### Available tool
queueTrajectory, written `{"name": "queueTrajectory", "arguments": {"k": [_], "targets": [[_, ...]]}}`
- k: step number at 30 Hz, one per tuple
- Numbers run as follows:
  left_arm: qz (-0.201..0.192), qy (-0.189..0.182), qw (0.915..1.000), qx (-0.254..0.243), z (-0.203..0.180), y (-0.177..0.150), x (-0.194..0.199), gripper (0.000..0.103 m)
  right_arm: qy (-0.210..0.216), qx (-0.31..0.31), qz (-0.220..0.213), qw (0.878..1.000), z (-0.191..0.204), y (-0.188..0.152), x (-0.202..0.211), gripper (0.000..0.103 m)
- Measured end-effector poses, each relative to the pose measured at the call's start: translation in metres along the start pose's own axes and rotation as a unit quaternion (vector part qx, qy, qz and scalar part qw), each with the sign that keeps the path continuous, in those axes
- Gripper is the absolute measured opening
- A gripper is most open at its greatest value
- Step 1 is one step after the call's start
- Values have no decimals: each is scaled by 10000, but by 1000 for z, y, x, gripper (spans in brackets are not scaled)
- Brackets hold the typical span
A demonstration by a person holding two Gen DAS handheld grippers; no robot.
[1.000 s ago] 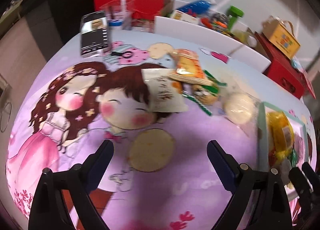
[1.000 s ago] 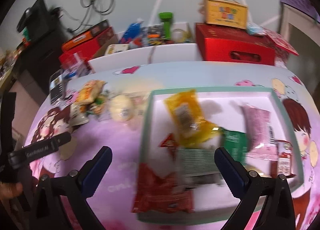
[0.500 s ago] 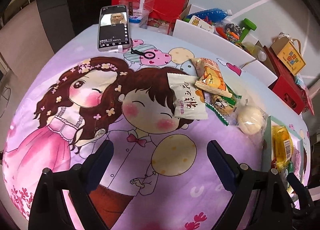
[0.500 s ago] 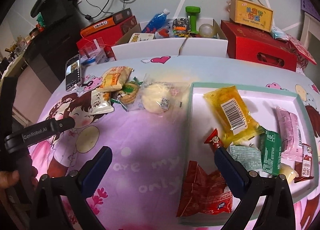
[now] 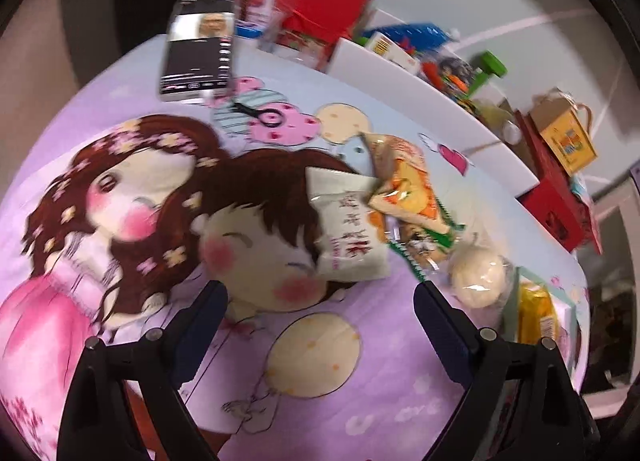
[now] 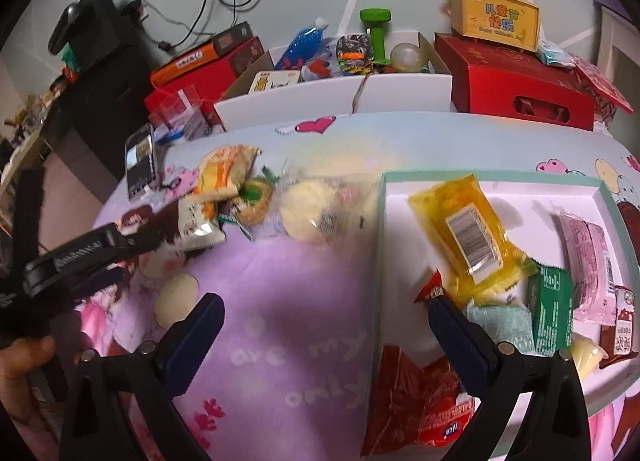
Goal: Organize snacks
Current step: 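Grasp the white printed packet with the left tool while the right tool grasps the round bun bag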
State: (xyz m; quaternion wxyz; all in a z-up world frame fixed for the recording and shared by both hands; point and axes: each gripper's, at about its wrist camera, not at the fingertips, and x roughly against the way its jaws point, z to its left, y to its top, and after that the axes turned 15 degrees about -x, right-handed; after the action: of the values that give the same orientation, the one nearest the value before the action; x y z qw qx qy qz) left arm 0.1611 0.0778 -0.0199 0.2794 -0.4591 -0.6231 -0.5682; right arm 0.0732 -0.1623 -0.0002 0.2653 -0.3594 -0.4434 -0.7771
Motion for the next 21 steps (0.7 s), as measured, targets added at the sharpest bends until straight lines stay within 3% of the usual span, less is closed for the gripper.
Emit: {"name": "queueTrajectory", "arguments": {"k": [11,17,21], "targets": [[530,-123,9971,-529,-13,44,-28,94,69,-102,325,9994,36,66,-25,103],[701,-123,9957,-590,-13,55,-47,93,-76,-277,892,9956,42,77,-68,96],[764,-143,9950,-624,-14,58,-57,89,-297,-178,979,9946,45,79,-87,94]]}}
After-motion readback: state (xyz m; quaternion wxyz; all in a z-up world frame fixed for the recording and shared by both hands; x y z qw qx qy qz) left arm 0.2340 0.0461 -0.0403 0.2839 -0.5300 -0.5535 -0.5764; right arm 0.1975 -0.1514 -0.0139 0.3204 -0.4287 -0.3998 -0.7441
